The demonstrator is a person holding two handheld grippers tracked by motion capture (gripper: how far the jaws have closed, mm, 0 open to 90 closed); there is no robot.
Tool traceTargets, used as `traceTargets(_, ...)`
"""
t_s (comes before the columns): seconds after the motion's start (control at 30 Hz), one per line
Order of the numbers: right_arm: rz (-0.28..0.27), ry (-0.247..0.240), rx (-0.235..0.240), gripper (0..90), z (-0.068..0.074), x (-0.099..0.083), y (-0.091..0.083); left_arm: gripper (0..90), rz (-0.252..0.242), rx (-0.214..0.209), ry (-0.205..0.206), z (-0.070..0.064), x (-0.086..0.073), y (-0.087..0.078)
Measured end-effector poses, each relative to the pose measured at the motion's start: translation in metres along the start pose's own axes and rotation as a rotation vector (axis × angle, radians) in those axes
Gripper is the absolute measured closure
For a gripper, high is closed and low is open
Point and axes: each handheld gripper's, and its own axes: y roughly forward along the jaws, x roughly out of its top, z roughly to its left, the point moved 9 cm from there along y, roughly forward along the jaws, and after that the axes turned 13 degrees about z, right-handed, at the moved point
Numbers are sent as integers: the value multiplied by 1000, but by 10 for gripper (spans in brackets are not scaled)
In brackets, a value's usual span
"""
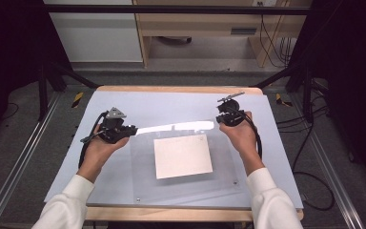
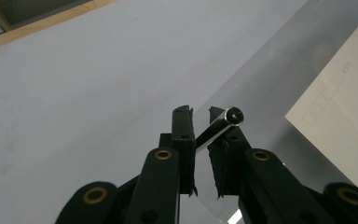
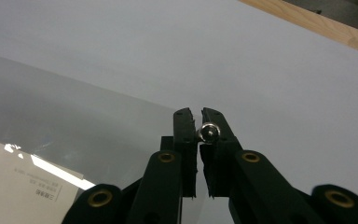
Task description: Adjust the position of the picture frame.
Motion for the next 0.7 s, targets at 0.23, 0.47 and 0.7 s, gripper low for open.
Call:
traceTargets(0.23,8,14,1,850,0,-4,3,798,16,-8,9,4,4,4)
traceTargets(0.47,31,28,1,850,0,-11,9,800,34,-20,16,12,8,15)
traceTargets(0.7,45,33,1,850,2,-16,14,801,48,-23,19,16,9,22)
